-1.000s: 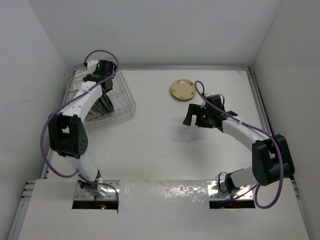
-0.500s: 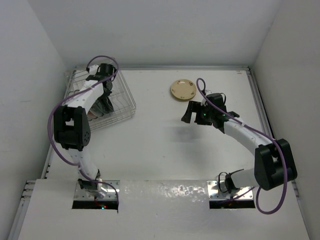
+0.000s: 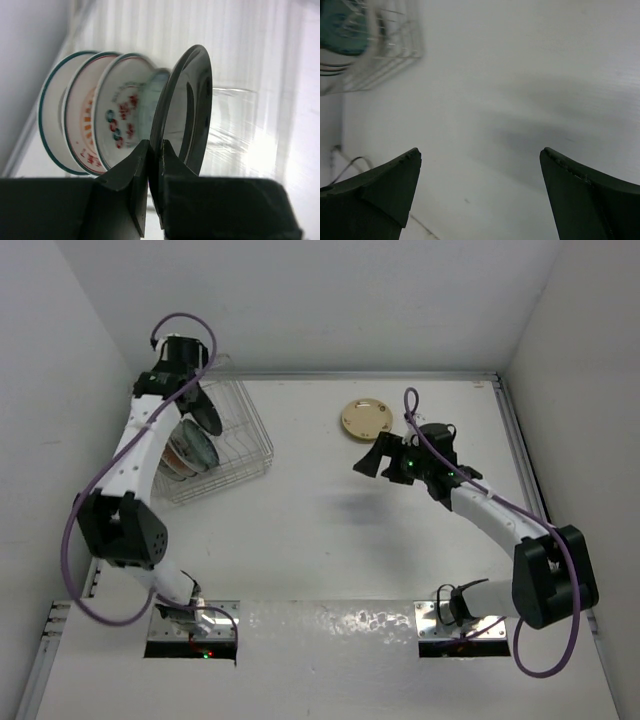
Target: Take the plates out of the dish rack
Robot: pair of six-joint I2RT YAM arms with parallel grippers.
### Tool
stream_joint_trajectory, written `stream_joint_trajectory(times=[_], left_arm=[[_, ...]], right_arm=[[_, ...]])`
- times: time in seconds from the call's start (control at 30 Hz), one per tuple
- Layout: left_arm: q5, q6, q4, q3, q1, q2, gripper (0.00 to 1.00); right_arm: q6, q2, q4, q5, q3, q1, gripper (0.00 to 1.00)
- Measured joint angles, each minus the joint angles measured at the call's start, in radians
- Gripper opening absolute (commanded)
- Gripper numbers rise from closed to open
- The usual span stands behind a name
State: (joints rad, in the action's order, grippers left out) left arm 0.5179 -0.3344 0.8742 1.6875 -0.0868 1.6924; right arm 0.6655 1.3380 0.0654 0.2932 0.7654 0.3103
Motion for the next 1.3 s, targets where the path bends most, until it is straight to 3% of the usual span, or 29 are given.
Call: stream_joint_trajectory(times=[0.13, 0.3, 0.53, 0.63, 0.67, 0.8, 0.87, 0.9, 0.93, 0.97, 1.0, 1.03, 1.07, 1.17, 1.3], left_arm=[[-0.276, 0.041, -0.098, -0.052, 0.002, -0.196, 0.00], [-0.614, -0.001, -0.285, -0.308, 0.000, -0.428, 0.00], [-0.989, -0.171, -0.534, -0.644, -0.010, -0.464, 0.00], [-1.072, -0.227, -0.615, -0.696, -0.018, -0.464, 0.00], [-1.092, -0.241, -0.644, -0.705, -0.020, -0.464, 0.00], [-1.142, -0.278, -0.753, -0.739, -0.032, -0.462, 0.00], [-1.157, -0.290, -0.795, -0.761, -0.033, -0.454, 0.01], [-1.161, -0.297, -0.811, -0.770, -0.035, -0.448, 0.04], [-1.164, -0.301, -0.824, -0.780, -0.037, -0.440, 0.10], [-1.163, -0.303, -0.831, -0.787, -0.039, -0.432, 0.25], [-1.163, -0.301, -0.833, -0.790, -0.040, -0.422, 0.31], [-1.162, -0.302, -0.834, -0.790, -0.044, -0.414, 0.53], [-1.158, -0.303, -0.835, -0.790, -0.046, -0.408, 0.67], [-1.071, -0.265, -0.756, -0.768, -0.067, -0.407, 1.00], [-0.842, -0.211, -0.589, -0.685, -0.092, -0.414, 1.00]], right_arm=[[0.214, 0.011, -0.331, 0.159, -0.067, 0.006, 0.99], [0.469, 0.136, -0.731, 0.272, -0.027, 0.060, 0.99], [0.481, 0.238, -0.797, 0.283, 0.081, 0.175, 0.95], [0.446, 0.246, -0.766, 0.261, 0.082, 0.179, 0.82], [0.437, 0.251, -0.758, 0.256, 0.082, 0.178, 0.70], [0.413, 0.281, -0.742, 0.244, 0.089, 0.177, 0.57], [0.402, 0.289, -0.729, 0.239, 0.089, 0.177, 0.44], [0.397, 0.291, -0.725, 0.238, 0.089, 0.177, 0.19], [0.386, 0.293, -0.721, 0.235, 0.089, 0.178, 0.09], [0.392, 0.294, -0.718, 0.235, 0.090, 0.177, 0.04], [0.393, 0.294, -0.711, 0.227, 0.090, 0.178, 0.00], [0.390, 0.296, -0.706, 0.222, 0.090, 0.177, 0.00], [0.386, 0.298, -0.699, 0.217, 0.090, 0.177, 0.00], [0.399, 0.298, -0.672, 0.192, 0.090, 0.165, 0.00], [0.444, 0.299, -0.621, 0.136, 0.073, 0.091, 0.00]])
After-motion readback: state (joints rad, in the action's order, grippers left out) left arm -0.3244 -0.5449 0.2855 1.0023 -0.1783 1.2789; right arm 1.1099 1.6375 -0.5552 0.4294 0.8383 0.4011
